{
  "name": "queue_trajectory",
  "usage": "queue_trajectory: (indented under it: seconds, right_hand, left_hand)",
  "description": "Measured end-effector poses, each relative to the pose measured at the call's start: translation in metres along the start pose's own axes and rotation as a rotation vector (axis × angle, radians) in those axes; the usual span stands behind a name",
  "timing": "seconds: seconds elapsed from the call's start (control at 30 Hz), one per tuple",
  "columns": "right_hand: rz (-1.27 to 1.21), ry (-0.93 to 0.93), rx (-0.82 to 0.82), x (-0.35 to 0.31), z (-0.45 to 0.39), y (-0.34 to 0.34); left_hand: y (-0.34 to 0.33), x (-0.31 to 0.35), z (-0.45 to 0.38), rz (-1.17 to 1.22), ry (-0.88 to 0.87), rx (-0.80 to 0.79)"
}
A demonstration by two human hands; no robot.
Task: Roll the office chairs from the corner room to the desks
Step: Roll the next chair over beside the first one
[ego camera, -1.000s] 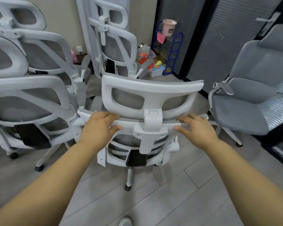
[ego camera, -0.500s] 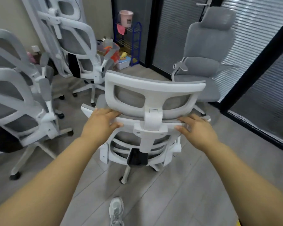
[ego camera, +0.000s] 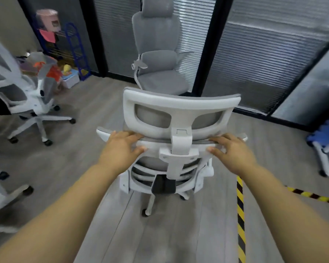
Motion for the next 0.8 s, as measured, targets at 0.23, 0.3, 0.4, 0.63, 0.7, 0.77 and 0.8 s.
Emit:
queue_trajectory:
  seconds: [0.23, 0.3, 0.4, 0.63, 0.7, 0.77, 0.8]
  right_hand:
    - [-0.02, -0.266, 0.046, 0.049, 0.085, 0.001]
    - [-0.012, -0.348, 0.051, 0.062, 0.111, 0.0]
    - [-0.02, -0.467, 0.056, 0.083, 0.152, -0.002]
    - [-0.021, -0.692, 0.098, 0.124, 0.262, 0.002]
    - [-0.024, -0.755, 0.113, 0.133, 0.295, 0.005]
    - [-0.022, -0.812, 0.129, 0.142, 0.327, 0.009]
    - [-0.02, -0.836, 0.136, 0.147, 0.342, 0.011]
  left_hand:
    - [-0.042, 0.046, -0.008, 0.076, -0.18, -0.174]
    - [-0.057, 0.06, -0.009, 0.104, -0.229, -0.225]
    - [-0.078, 0.084, -0.005, 0.142, -0.279, -0.292]
    - [-0.128, 0.162, 0.026, 0.221, -0.426, -0.451]
    - [-0.144, 0.184, 0.039, 0.237, -0.479, -0.5]
    - [-0.162, 0.206, 0.053, 0.245, -0.539, -0.546]
    - [-0.171, 0.217, 0.061, 0.246, -0.562, -0.572]
Point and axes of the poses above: each hand's wrist, its own z-axis away from the middle knuckle, its own y-axis out of the back of the hand, x = y × z, the point moved 9 cm from there along -z, towards the middle knuckle, and after that the axes turned 12 degrees about z, right-handed, at the moved point
